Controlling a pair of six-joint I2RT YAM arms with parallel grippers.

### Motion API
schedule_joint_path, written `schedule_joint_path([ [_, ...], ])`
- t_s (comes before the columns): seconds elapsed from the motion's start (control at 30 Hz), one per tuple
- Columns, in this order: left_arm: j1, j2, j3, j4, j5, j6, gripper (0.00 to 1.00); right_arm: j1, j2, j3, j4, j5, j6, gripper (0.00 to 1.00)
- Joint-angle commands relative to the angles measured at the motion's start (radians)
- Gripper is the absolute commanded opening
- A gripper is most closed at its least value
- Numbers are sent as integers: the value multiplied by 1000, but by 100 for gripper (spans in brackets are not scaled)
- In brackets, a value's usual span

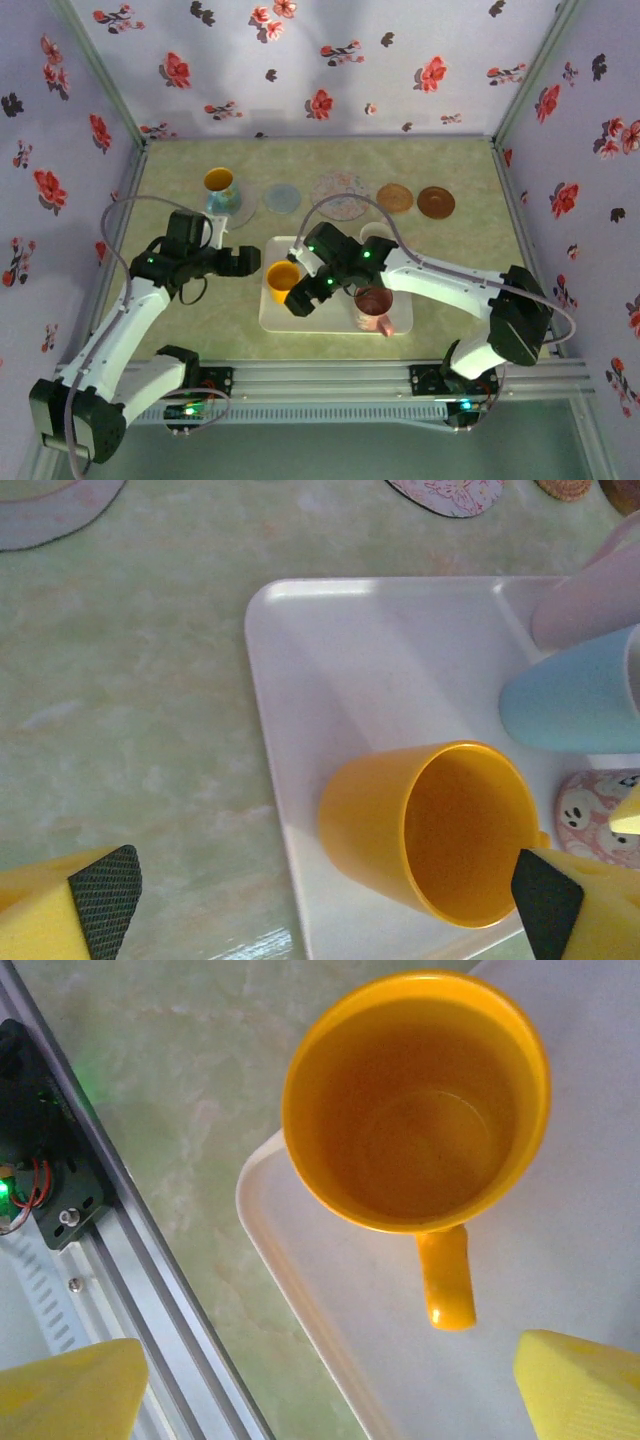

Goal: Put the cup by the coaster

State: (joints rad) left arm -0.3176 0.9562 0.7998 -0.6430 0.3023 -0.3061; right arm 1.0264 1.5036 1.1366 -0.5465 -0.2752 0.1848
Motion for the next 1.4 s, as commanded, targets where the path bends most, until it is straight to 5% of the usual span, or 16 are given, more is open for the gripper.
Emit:
schedule_joint_path([
  [0.0,4,-36,-56,26,62,-117,92,-5,18,-13,-4,20,19,95],
  [0.13,-7,-52,-130,98,90,-208,74,-4,47,-8,8,14,31,94],
  [0.4,-18,-54,-241,249,122,-315,14,-4,62,-21,49,-19,35,94],
  [0.5,-20,-35,-266,293,142,-332,0,-5,71,-22,61,-35,38,94],
  [1.37,-46,226,-223,429,227,-300,0,-4,118,-25,80,-132,48,92],
])
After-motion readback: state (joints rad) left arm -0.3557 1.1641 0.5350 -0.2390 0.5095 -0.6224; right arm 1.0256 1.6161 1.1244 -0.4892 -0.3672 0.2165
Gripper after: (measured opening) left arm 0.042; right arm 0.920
